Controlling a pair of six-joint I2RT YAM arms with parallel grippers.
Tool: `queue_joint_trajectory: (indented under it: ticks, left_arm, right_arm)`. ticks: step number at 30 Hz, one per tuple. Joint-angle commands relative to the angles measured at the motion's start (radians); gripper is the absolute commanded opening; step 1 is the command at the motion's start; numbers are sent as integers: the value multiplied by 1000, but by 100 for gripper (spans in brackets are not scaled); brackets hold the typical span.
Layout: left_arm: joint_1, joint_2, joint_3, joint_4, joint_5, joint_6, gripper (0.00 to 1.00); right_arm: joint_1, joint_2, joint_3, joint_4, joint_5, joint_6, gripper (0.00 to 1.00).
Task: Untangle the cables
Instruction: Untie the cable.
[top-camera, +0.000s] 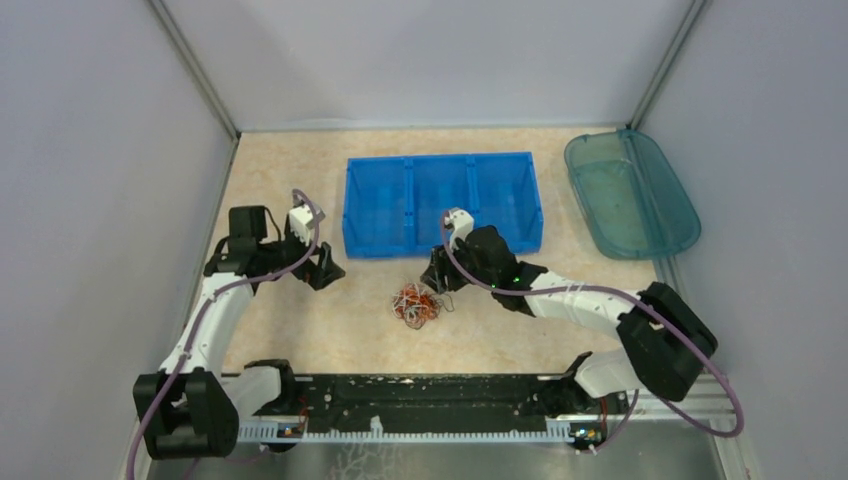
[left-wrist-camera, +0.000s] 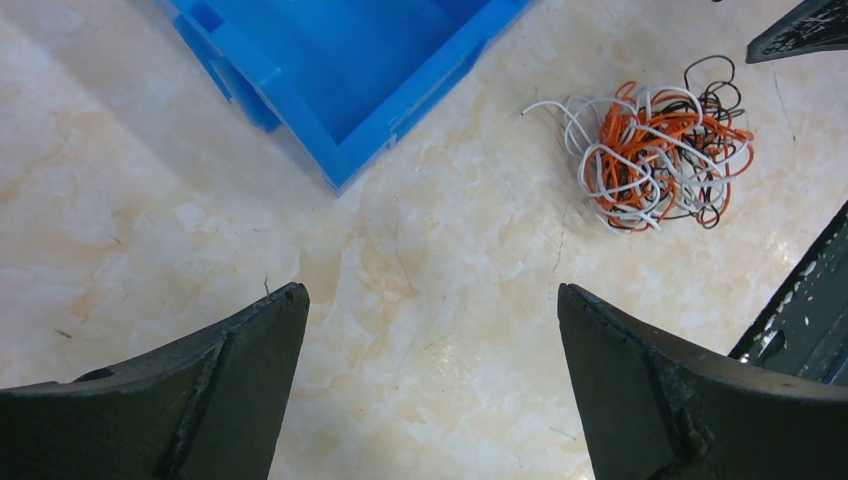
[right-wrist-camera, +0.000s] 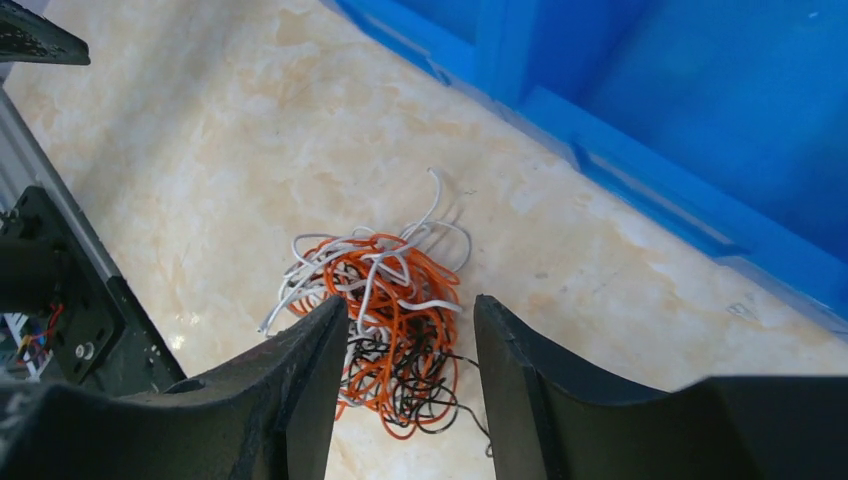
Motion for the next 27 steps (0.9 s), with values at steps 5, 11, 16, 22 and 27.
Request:
queue_joint_trajectory:
  ticks: [5,11,16,22,27]
  left_arm:
    - [3,-32,23,-70,70,99,100]
    - [1,-43,44,-83,72,100,100]
    - [1,-48,62,-93,66,98,100]
    - [1,-53,83,-89,68,85,100]
    - [1,-42,96,-81,88,74,100]
  right_arm:
    - [51,147,126,132,-66,-16,48]
    - [52,189,134,141,-58,-20,42]
    - [53,213,137,138,-66,-17,40]
    - [57,237,142,119,-72,-11,26]
    - [61,239,148,101,-73,7,21]
